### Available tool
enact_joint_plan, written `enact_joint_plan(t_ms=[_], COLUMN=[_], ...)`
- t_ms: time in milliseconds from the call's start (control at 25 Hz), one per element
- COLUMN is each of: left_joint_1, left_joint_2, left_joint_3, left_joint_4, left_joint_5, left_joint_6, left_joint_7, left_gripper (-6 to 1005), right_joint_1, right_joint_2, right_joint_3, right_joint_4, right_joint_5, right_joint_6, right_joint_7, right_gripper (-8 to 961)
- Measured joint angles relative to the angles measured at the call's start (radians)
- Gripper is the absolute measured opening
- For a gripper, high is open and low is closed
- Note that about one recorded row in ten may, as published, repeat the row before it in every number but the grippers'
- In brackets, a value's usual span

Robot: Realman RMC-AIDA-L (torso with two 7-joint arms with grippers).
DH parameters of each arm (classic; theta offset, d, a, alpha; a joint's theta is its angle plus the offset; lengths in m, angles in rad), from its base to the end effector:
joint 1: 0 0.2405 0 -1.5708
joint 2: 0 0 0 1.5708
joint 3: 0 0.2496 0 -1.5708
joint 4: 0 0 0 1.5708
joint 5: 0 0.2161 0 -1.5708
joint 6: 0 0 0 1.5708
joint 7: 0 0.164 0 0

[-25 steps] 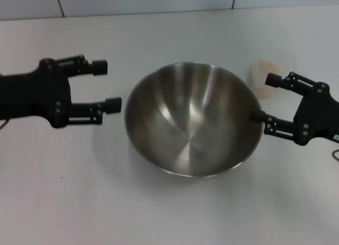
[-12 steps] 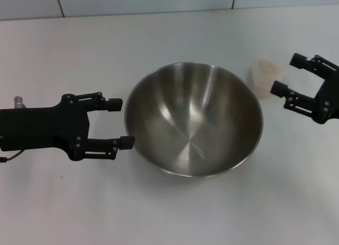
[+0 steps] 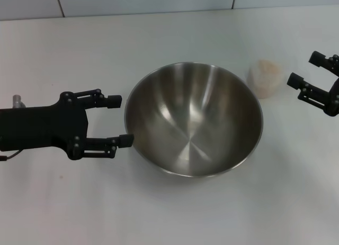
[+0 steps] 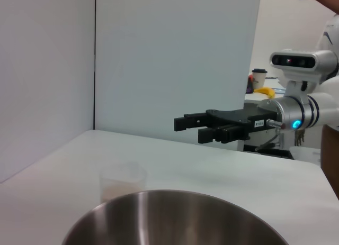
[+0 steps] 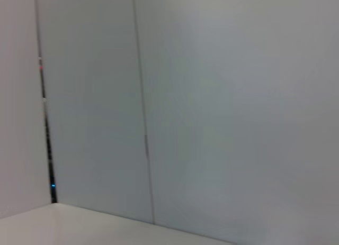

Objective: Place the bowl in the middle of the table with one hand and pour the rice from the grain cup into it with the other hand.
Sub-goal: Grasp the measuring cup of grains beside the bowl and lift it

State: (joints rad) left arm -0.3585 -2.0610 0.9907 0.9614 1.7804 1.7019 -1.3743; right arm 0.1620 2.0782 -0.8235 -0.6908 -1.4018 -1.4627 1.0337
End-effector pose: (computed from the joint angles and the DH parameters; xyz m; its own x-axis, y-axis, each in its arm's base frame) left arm -0.2247 0.3025 0.0079 0.8659 0.1318 0.4826 0.2092 -0.9717 -0.1099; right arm 0.3168 0.2889 0.0382 0.6974 -0.0736 -0.7129 -0.5723 -0.6559 -0.4922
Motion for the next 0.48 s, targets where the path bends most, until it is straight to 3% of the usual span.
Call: enact_joint_plan(t_ms=[480], left_joint_1=[0.001], left_joint_2=[-0.003], left_joint_3=[-0.003], left_joint_4=[-0.007], left_joint_5=[-0.001], left_joint_6=[0.003], left_joint_7=[0.035], left_gripper=[841], right_joint_1=[-0.001], right_joint_2=[0.0], right_joint_3=[0.018], right_joint_4=[0.058], right_joint_5=[-0.001], right_joint_6=[0.086], right_joint_7=[-0.026], right_gripper=[784])
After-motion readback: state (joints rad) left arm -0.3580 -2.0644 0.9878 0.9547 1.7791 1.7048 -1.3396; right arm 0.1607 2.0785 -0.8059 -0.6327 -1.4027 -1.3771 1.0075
